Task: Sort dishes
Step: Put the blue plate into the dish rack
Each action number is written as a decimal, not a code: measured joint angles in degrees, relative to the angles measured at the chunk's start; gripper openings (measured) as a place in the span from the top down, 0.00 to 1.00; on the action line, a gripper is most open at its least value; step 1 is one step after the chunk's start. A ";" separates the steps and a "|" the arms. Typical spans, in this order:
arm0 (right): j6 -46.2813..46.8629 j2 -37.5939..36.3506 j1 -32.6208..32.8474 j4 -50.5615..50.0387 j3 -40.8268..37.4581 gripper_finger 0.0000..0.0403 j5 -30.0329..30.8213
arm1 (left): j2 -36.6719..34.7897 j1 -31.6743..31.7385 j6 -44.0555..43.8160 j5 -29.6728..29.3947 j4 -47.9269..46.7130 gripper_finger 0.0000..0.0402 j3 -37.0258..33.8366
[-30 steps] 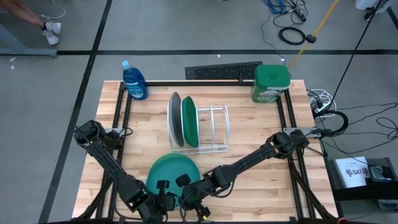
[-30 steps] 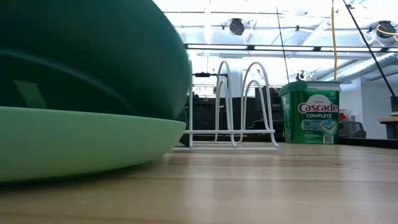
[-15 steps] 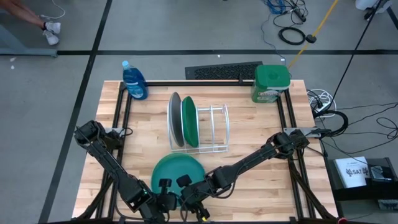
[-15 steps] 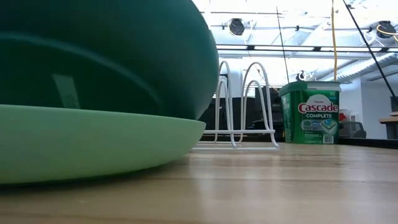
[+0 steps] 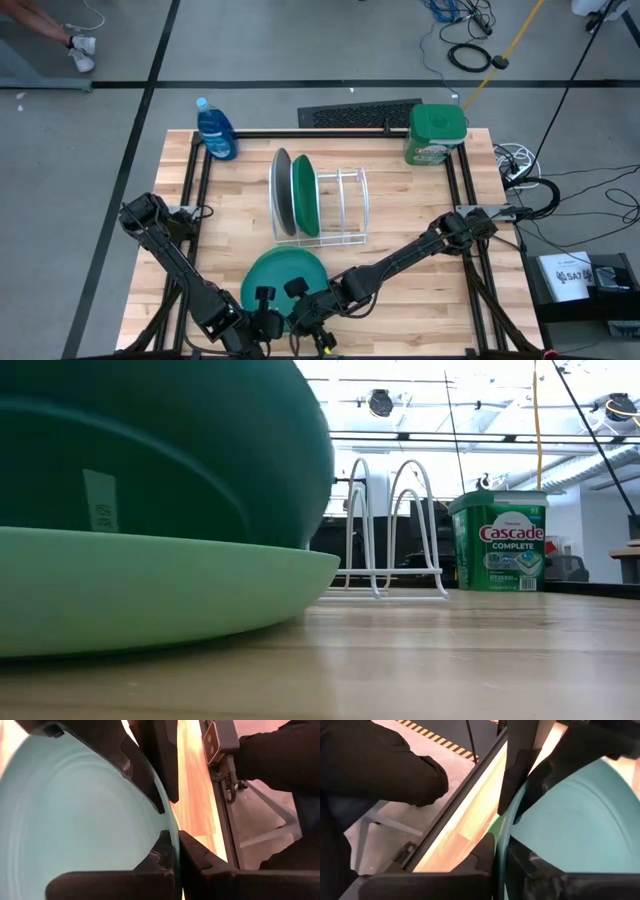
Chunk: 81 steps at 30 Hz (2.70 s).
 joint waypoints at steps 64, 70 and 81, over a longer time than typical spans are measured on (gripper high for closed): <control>-3.88 -34.82 1.71 95.38 -57.13 1.00 47.54 | -26.75 -23.99 39.11 -67.38 21.14 0.67 -1.28; -2.64 -34.21 -2.54 113.34 -67.62 1.00 46.43 | -26.55 -23.94 37.25 -64.04 21.01 0.67 -1.28; 7.67 -25.97 -9.37 110.26 -66.64 0.98 45.37 | -26.53 -20.92 22.69 -61.40 11.71 0.67 -1.52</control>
